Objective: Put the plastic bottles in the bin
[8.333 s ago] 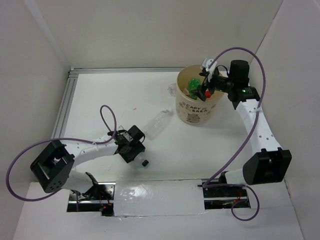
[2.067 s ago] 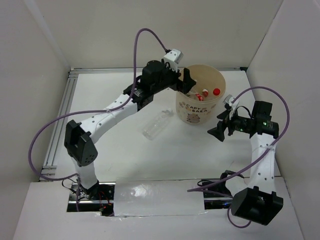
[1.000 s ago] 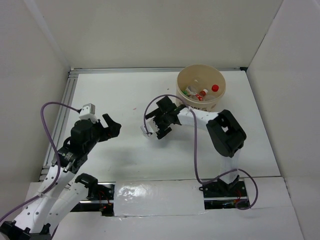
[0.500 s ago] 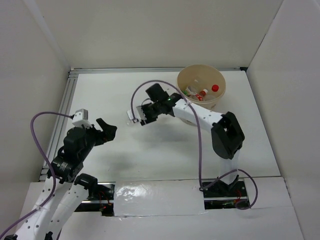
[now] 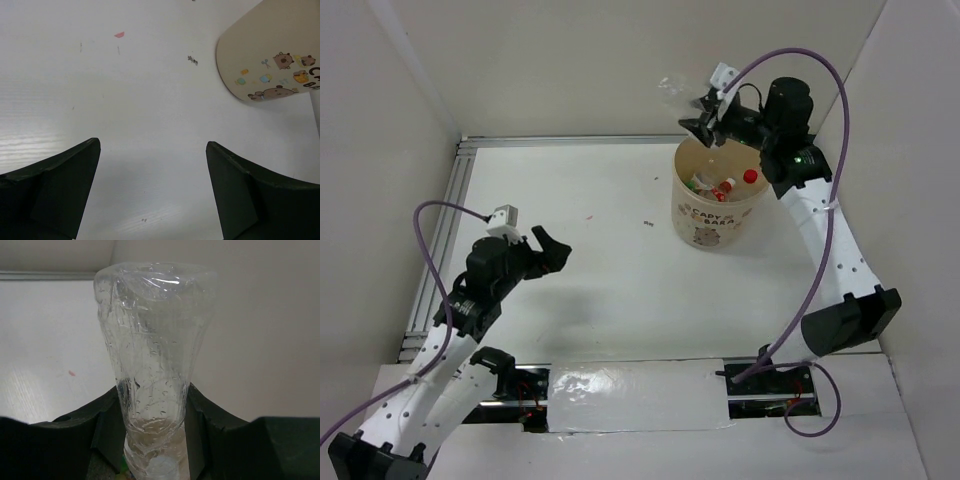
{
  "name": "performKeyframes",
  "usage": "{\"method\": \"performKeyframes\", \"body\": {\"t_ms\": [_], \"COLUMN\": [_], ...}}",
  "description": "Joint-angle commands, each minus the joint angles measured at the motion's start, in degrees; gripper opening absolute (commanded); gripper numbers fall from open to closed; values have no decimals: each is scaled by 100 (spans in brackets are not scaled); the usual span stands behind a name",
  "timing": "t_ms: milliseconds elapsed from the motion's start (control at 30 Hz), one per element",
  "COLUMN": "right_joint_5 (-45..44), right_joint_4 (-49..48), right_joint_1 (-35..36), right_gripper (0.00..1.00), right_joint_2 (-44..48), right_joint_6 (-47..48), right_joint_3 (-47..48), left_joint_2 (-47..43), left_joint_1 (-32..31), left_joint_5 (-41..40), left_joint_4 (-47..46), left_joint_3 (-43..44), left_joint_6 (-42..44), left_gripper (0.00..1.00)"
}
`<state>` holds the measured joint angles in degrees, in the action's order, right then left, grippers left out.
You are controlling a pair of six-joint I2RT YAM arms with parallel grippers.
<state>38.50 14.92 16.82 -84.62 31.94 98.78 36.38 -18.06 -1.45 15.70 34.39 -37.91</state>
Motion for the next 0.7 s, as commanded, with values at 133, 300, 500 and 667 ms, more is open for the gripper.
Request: {"method": "performKeyframes", "body": {"t_ms": [133,300,500,667], "right_joint_5": [1185,1774,857,-947], "right_joint_4": [1082,2119,1744,1628], "right_joint_1": [-1241,-1611,-1831,-1884], "right_gripper": [51,89,100,100], "right_joint_2": [-449,-687,-346,278], "right_joint_6": [-479,-171,-907,-2227], "right_joint_3": [-456,-158,-175,-578], "left_joint_2": [615,1098,1591,1758], "left_joint_1": [31,-74,-250,-303], "left_joint_5": [576,751,945,1269], "left_joint_4": [-999,-1140,-1254,-1438], "left_joint_3": [296,568,1025,1289], "left_joint_6": [65,232,679,1083], "left_gripper": [100,100,100,100]}}
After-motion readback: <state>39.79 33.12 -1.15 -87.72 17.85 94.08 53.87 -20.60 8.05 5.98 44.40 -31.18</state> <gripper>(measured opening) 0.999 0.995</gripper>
